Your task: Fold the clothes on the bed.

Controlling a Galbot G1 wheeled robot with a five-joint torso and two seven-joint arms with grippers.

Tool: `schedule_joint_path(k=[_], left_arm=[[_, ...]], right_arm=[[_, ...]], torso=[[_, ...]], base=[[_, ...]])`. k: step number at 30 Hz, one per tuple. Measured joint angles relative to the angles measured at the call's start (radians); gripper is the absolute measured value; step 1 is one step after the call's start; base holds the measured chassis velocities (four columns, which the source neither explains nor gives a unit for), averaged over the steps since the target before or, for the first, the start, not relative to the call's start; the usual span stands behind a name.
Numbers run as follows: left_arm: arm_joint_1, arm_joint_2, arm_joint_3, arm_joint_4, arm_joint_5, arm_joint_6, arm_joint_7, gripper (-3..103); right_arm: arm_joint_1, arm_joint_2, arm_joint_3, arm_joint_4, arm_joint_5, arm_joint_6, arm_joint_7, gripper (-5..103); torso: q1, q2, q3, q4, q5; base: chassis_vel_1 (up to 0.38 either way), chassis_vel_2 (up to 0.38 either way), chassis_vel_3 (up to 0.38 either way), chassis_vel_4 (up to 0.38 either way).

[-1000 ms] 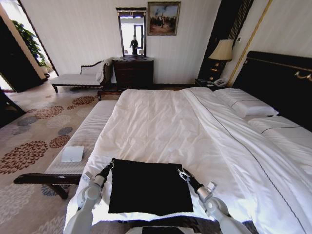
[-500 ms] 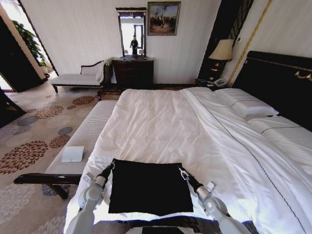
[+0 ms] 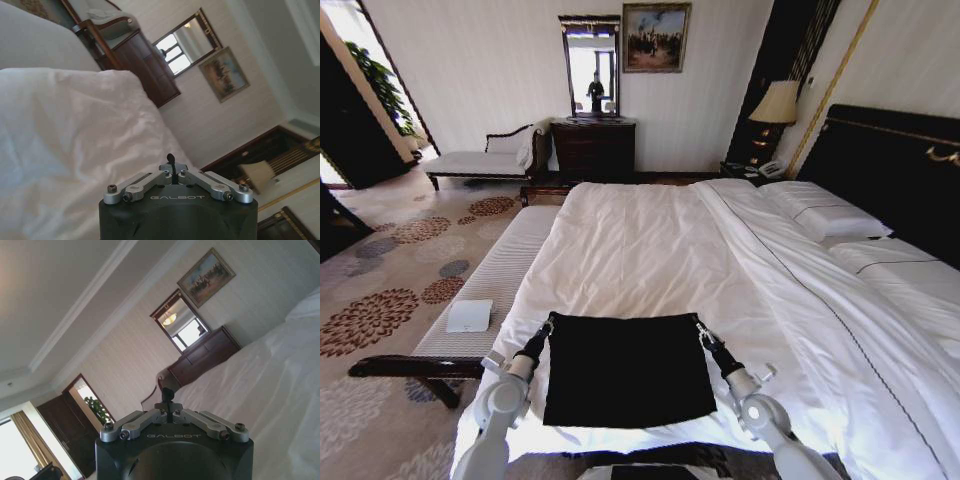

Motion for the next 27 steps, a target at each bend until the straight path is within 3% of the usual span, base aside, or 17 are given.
schedule_joint_path(k=[3, 7, 14, 20, 24, 27], left_arm=[[0.024, 0.002, -0.044, -0.120, -0.080, -0.001, 0.000, 0], [0.051, 0.010, -0.095, -0.218, -0.112, -0.001, -0.001, 0], [0.097, 0.019, -0.113, -0.320, -0.114, -0.001, 0.002, 0], [0.172, 0.006, -0.113, -0.407, -0.099, -0.009, 0.002, 0], [0.228, 0.005, -0.122, -0.483, -0.097, -0.015, -0.020, 0], [0.289, 0.009, -0.140, -0.500, -0.111, -0.015, -0.089, 0]], right_arm=[[-0.027, 0.000, 0.038, 0.083, 0.031, 0.026, -0.003, 0], [-0.019, -0.014, 0.059, 0.158, 0.061, 0.039, 0.005, 0], [-0.081, -0.015, 0.121, 0.315, 0.048, 0.050, 0.010, 0], [-0.194, 0.008, 0.161, 0.407, -0.025, 0.077, 0.009, 0], [-0.267, 0.017, 0.196, 0.474, -0.087, 0.089, 0.063, 0], [-0.319, 0.011, 0.243, 0.585, -0.137, 0.048, 0.223, 0]], torso=[[0.000, 0.000, 0.000, -0.0005, 0.0000], [0.000, 0.000, 0.000, 0.0007, 0.0001], [0.000, 0.000, 0.000, -0.0002, -0.0002], [0.000, 0.000, 0.000, -0.0001, 0.0000], [0.000, 0.000, 0.000, -0.0003, 0.0003], [0.000, 0.000, 0.000, -0.0003, 0.0001]], base=[[0.000, 0.000, 0.000, 0.000], [0.000, 0.000, 0.000, 0.000], [0.000, 0.000, 0.000, 0.000], [0.000, 0.000, 0.000, 0.000], [0.000, 0.000, 0.000, 0.000], [0.000, 0.000, 0.000, 0.000]])
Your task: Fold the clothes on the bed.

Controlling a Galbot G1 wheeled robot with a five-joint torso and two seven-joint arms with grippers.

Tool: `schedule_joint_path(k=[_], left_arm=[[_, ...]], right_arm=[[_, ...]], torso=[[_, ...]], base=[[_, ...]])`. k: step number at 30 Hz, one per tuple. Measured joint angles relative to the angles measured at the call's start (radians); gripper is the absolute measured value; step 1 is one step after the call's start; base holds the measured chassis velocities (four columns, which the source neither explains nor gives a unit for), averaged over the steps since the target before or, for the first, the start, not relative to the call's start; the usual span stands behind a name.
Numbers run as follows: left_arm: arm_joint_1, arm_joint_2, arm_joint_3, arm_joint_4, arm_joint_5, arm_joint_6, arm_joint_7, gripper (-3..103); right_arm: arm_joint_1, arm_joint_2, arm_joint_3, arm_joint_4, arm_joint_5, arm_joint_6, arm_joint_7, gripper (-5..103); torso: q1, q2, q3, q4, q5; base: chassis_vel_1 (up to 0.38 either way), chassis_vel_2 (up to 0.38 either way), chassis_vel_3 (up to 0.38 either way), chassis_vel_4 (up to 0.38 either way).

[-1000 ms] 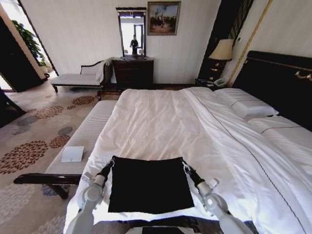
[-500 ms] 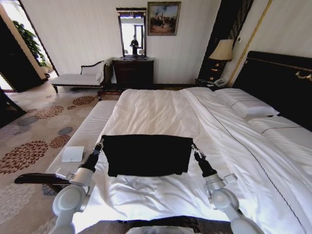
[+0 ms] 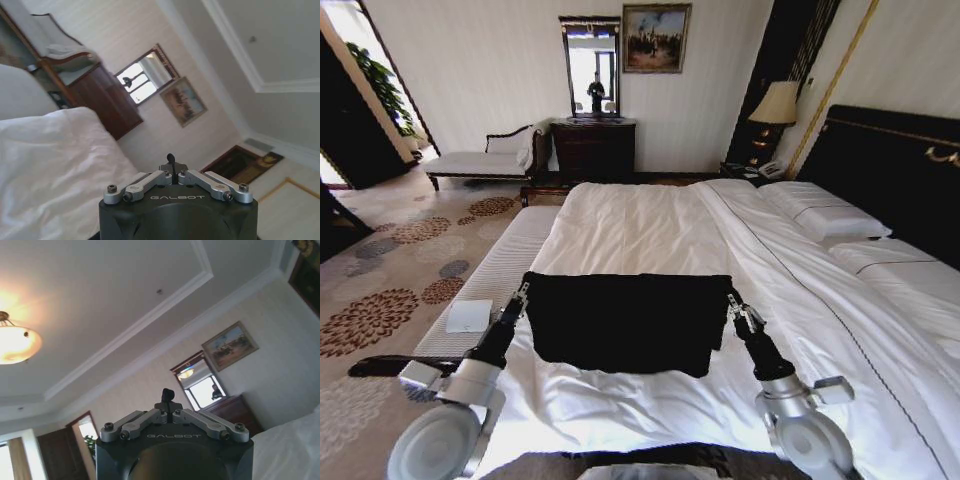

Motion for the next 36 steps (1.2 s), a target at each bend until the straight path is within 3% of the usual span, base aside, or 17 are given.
schedule_joint_path(k=[1, 4, 5, 7, 8, 9, 11, 13, 16, 17, 20, 22, 24, 27, 28, 32, 36], left_arm=[[0.000, 0.000, 0.000, 0.000, 0.000, 0.000, 0.000, 0], [0.023, 0.001, 0.001, 0.000, -0.012, 0.031, -0.120, 0], [0.023, 0.001, 0.001, 0.000, -0.012, 0.031, -0.120, 0], [-0.018, 0.003, 0.028, 0.001, 0.012, 0.061, -0.173, 0], [-0.053, 0.005, 0.044, 0.011, 0.020, 0.071, -0.182, 0], [-0.053, 0.005, 0.044, 0.011, 0.020, 0.071, -0.182, 0], [-0.152, 0.015, 0.089, 0.111, 0.041, 0.092, -0.200, 0], [-0.192, 0.019, 0.111, 0.173, 0.051, 0.100, -0.200, 0], [-0.339, 0.025, 0.204, 0.425, 0.103, 0.108, -0.177, 0], [-0.339, 0.025, 0.204, 0.425, 0.103, 0.108, -0.177, 0], [-0.493, 0.022, 0.276, 0.637, 0.160, 0.082, -0.125, 0], [-0.527, 0.020, 0.290, 0.688, 0.172, 0.072, -0.108, 0], [-0.619, 0.011, 0.321, 0.838, 0.202, 0.039, -0.049, 0], [-0.705, -0.009, 0.342, 0.974, 0.229, 0.000, 0.025, 0], [-0.705, -0.009, 0.342, 0.974, 0.229, 0.000, 0.025, 0], [-0.760, -0.052, 0.351, 1.093, 0.267, -0.054, 0.114, 0], [-0.765, -0.074, 0.338, 1.134, 0.278, -0.083, 0.161, 0]], right_arm=[[0.000, 0.000, 0.000, 0.000, 0.000, 0.000, 0.000, 0], [0.029, -0.031, 0.014, 0.103, 0.022, -0.182, 0.354, 0], [0.029, -0.031, 0.014, 0.103, 0.022, -0.182, 0.354, 0], [0.143, -0.066, -0.034, 0.100, 0.085, -0.319, 0.581, 0], [0.202, -0.080, -0.062, 0.061, 0.105, -0.354, 0.634, 0], [0.202, -0.080, -0.062, 0.061, 0.105, -0.354, 0.634, 0], [0.308, -0.108, -0.123, -0.073, 0.168, -0.403, 0.682, 0], [0.352, -0.121, -0.157, -0.136, 0.196, -0.414, 0.685, 0], [0.505, -0.140, -0.289, -0.386, 0.230, -0.421, 0.660, 0], [0.505, -0.140, -0.289, -0.386, 0.230, -0.421, 0.660, 0], [0.645, -0.133, -0.395, -0.594, 0.236, -0.382, 0.594, 0], [0.677, -0.127, -0.417, -0.645, 0.233, -0.365, 0.569, 0], [0.762, -0.104, -0.473, -0.801, 0.204, -0.294, 0.473, 0], [0.830, -0.077, -0.511, -0.944, 0.175, -0.217, 0.353, 0], [0.830, -0.077, -0.511, -0.944, 0.175, -0.217, 0.353, 0], [0.885, -0.045, -0.538, -1.060, 0.152, -0.127, 0.204, 0], [0.903, -0.023, -0.541, -1.113, 0.147, -0.072, 0.106, 0]], torso=[[0.000, 0.000, 0.000, 0.0000, 0.0000], [0.000, 0.000, 0.000, 0.0001, -0.0005], [0.000, 0.000, 0.000, 0.0001, -0.0005], [0.000, 0.000, 0.000, 0.0003, -0.0002], [0.000, 0.000, 0.000, 0.0007, -0.0002], [0.000, 0.000, 0.000, 0.0007, -0.0002], [0.000, 0.000, 0.000, 0.0003, 0.0004], [0.000, 0.000, 0.000, -0.0003, -0.0002], [0.000, 0.000, 0.001, 0.0006, 0.0001], [0.000, 0.000, 0.001, 0.0006, 0.0001], [0.000, 0.000, 0.001, 0.0000, 0.0000], [0.000, 0.000, 0.001, -0.0001, 0.0000], [0.001, -0.001, 0.001, 0.0007, 0.0001], [0.001, -0.001, 0.001, 0.0000, 0.0002], [0.001, -0.001, 0.001, 0.0000, 0.0002], [0.000, 0.000, 0.000, 0.0000, 0.0001], [0.000, 0.000, 0.000, 0.0002, -0.0002]], base=[[0.000, 0.000, 0.000, 0.000], [0.000, 0.000, 0.000, 0.000], [0.000, 0.000, 0.000, 0.000], [0.000, 0.000, 0.000, 0.000], [0.000, 0.000, 0.000, 0.000], [0.000, 0.000, 0.000, 0.000], [0.000, 0.000, 0.000, 0.000], [0.000, 0.000, 0.000, 0.000], [0.000, 0.000, 0.000, 0.000], [0.000, 0.000, 0.000, 0.000], [0.000, 0.000, 0.000, 0.000], [0.000, 0.000, 0.000, 0.000], [0.000, 0.000, 0.000, 0.000], [0.000, 0.000, 0.000, 0.000], [0.000, 0.000, 0.000, 0.000], [0.000, 0.000, 0.000, 0.000], [0.000, 0.000, 0.000, 0.000]])
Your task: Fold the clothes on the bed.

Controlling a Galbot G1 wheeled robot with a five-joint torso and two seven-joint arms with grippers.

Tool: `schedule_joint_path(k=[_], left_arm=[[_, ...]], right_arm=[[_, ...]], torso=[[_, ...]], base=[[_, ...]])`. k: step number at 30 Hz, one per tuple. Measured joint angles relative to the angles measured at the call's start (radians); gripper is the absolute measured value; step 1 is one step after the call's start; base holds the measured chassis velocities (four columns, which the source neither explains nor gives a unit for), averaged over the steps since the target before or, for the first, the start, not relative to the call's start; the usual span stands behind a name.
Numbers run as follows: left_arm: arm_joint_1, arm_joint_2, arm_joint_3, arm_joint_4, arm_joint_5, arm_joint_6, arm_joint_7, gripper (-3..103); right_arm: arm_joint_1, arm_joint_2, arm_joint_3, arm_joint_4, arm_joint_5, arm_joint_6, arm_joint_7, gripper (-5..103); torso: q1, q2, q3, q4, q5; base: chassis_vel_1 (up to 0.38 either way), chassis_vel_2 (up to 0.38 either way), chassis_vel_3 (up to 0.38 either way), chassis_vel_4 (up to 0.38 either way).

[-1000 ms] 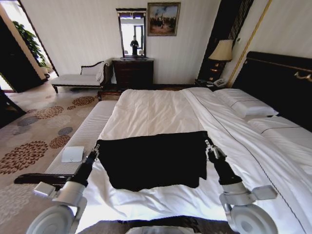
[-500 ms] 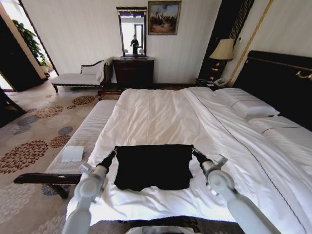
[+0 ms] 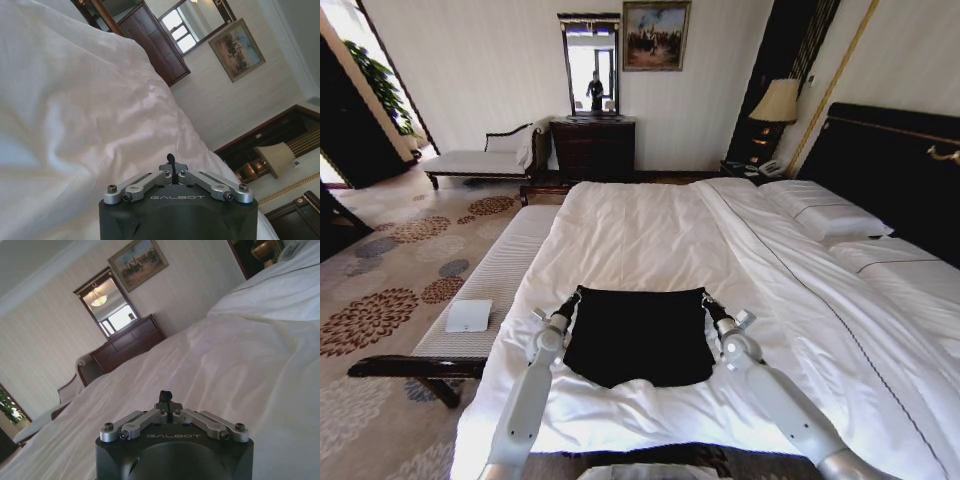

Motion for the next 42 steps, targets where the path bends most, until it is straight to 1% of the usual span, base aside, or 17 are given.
schedule_joint_path(k=[2, 3, 5, 10, 15, 20, 22, 23, 24, 28, 30, 31, 32, 33, 35, 38, 42], left_arm=[[0.003, -0.004, -0.012, 0.014, -0.002, -0.012, 0.017, 0], [0.003, -0.004, -0.012, 0.014, -0.002, -0.012, 0.017, 0], [0.005, 0.001, -0.023, 0.022, -0.014, -0.021, 0.029, 0], [-0.004, 0.021, -0.044, 0.039, -0.048, -0.031, 0.039, 0], [-0.005, 0.022, -0.045, 0.053, -0.048, -0.034, 0.048, 0], [0.021, 0.021, -0.043, 0.020, -0.050, -0.034, 0.056, 0], [0.057, 0.026, -0.043, -0.032, -0.068, -0.033, 0.059, 0], [0.085, 0.033, -0.043, -0.068, -0.081, -0.031, 0.059, 0], [0.085, 0.033, -0.043, -0.068, -0.081, -0.031, 0.059, 0], [0.194, 0.069, -0.048, -0.194, -0.118, -0.023, 0.059, 0], [0.212, 0.077, -0.049, -0.212, -0.122, -0.023, 0.060, 0], [0.238, 0.090, -0.050, -0.237, -0.131, -0.022, 0.060, 0], [0.257, 0.101, -0.052, -0.254, -0.139, -0.022, 0.060, 0], [0.275, 0.111, -0.054, -0.269, -0.145, -0.022, 0.060, 0], [0.293, 0.122, -0.057, -0.284, -0.151, -0.022, 0.061, 0], [0.346, 0.156, -0.066, -0.326, -0.167, -0.021, 0.066, 0], [0.407, 0.184, -0.074, -0.363, -0.175, -0.021, 0.076, 0]], right_arm=[[0.004, 0.012, 0.003, -0.019, 0.000, 0.026, -0.048, 0], [0.004, 0.012, 0.003, -0.019, 0.000, 0.026, -0.048, 0], [0.006, 0.018, 0.012, -0.032, 0.000, 0.043, -0.075, 0], [0.007, 0.026, 0.049, -0.056, 0.001, 0.059, -0.089, 0], [-0.001, 0.029, 0.072, -0.081, -0.013, 0.075, -0.110, 0], [-0.029, 0.023, 0.084, -0.049, -0.015, 0.087, -0.127, 0], [-0.060, 0.002, 0.084, 0.004, -0.009, 0.088, -0.129, 0], [-0.085, -0.016, 0.079, 0.046, -0.001, 0.083, -0.121, 0], [-0.085, -0.016, 0.079, 0.046, -0.001, 0.083, -0.121, 0], [-0.183, -0.083, 0.075, 0.184, 0.005, 0.059, -0.050, 0], [-0.202, -0.090, 0.079, 0.205, 0.002, 0.058, -0.038, 0], [-0.240, -0.102, 0.093, 0.241, -0.007, 0.056, -0.017, 0], [-0.270, -0.108, 0.104, 0.267, -0.014, 0.054, 0.002, 0], [-0.297, -0.112, 0.115, 0.290, -0.019, 0.052, 0.017, 0], [-0.322, -0.115, 0.125, 0.312, -0.024, 0.050, 0.031, 0], [-0.396, -0.116, 0.151, 0.370, -0.041, 0.048, 0.062, 0], [-0.468, -0.116, 0.176, 0.418, -0.065, 0.049, 0.073, 0]], torso=[[0.000, 0.000, 0.000, 0.0000, 0.0002], [0.000, 0.000, 0.000, 0.0000, 0.0002], [0.000, 0.000, 0.000, 0.0000, 0.0001], [0.000, 0.000, 0.000, 0.0001, 0.0001], [0.000, 0.000, 0.000, -0.0001, 0.0002], [0.000, 0.000, 0.000, -0.0001, 0.0002], [0.000, 0.000, 0.000, 0.0000, 0.0001], [0.000, 0.000, 0.000, -0.0001, 0.0000], [0.000, 0.000, 0.000, -0.0001, 0.0000], [0.000, 0.000, 0.000, 0.0000, 0.0000], [0.000, 0.000, 0.000, 0.0000, 0.0002], [0.000, 0.000, 0.000, 0.0002, 0.0000], [-0.001, 0.000, 0.000, -0.0001, -0.0002], [0.000, 0.000, 0.000, -0.0004, 0.0000], [0.000, 0.000, 0.000, -0.0003, 0.0000], [0.000, 0.000, 0.000, 0.0000, 0.0001], [0.000, 0.000, 0.000, -0.0001, -0.0001]], base=[[0.000, 0.000, 0.000, 0.000], [0.000, 0.000, 0.000, 0.000], [0.000, 0.000, 0.000, 0.000], [0.000, 0.000, 0.000, 0.000], [0.000, 0.000, 0.000, 0.000], [0.000, 0.000, 0.000, 0.000], [0.000, 0.000, 0.000, 0.000], [0.000, 0.000, 0.000, 0.000], [0.000, 0.000, 0.000, 0.000], [0.000, 0.000, 0.000, 0.000], [0.000, 0.000, 0.000, 0.000], [0.000, 0.000, 0.000, 0.000], [0.000, 0.000, 0.000, 0.000], [0.000, 0.000, 0.000, 0.000], [0.000, 0.000, 0.000, 0.000], [0.000, 0.000, 0.000, 0.000], [0.000, 0.000, 0.000, 0.000]])
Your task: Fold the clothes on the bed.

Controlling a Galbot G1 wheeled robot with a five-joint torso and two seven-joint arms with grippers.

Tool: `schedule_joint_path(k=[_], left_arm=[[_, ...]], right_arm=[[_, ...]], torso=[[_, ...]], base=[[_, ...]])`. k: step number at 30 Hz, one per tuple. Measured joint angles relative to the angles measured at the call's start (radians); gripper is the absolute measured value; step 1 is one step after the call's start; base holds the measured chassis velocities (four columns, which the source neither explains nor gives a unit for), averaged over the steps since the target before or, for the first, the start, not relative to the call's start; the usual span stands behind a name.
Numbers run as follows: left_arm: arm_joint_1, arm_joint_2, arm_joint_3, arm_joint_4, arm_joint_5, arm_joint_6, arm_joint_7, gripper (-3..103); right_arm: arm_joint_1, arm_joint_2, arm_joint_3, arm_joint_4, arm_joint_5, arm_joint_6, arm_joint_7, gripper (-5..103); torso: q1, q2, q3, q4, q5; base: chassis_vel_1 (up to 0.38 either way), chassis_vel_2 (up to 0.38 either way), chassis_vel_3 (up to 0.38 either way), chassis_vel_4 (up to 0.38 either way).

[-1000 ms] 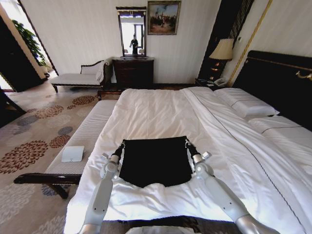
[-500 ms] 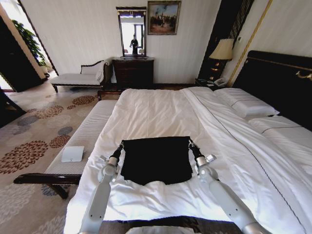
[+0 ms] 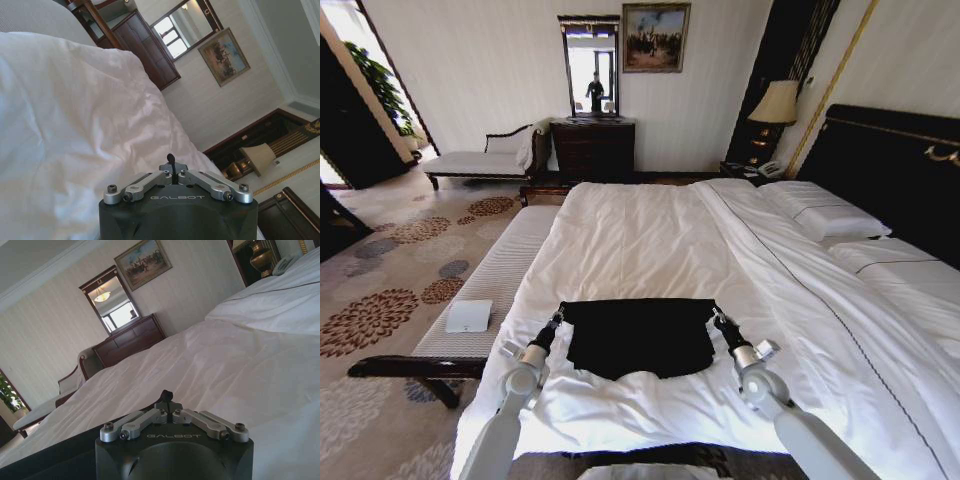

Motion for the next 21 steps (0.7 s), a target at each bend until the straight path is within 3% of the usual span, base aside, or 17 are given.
schedule_joint_path(k=[11, 19, 20, 21], left_arm=[[0.147, 0.023, 0.014, -0.040, 0.064, -0.007, 0.059, 0], [0.157, 0.015, 0.024, -0.048, 0.126, -0.024, 0.037, -2], [0.163, 0.013, 0.022, -0.060, 0.145, -0.029, 0.023, 7], [0.170, 0.010, 0.017, -0.077, 0.161, -0.033, 0.013, 7]], right_arm=[[-0.114, 0.022, 0.026, -0.002, -0.074, 0.024, -0.003, 0], [-0.153, 0.037, 0.027, 0.008, -0.127, 0.025, 0.015, -1], [-0.165, 0.041, 0.033, 0.022, -0.138, 0.023, 0.023, 4], [-0.176, 0.045, 0.041, 0.039, -0.144, 0.023, 0.028, 9]], torso=[[0.000, 0.000, 0.000, 0.0003, 0.0002], [0.000, 0.000, 0.000, 0.0000, 0.0002], [0.000, 0.000, 0.000, 0.0000, 0.0002], [0.000, 0.000, 0.000, 0.0000, 0.0001]], base=[[0.000, 0.000, 0.000, 0.000], [0.000, 0.000, 0.000, 0.000], [0.000, 0.000, 0.000, 0.000], [0.000, 0.000, 0.000, 0.000]])
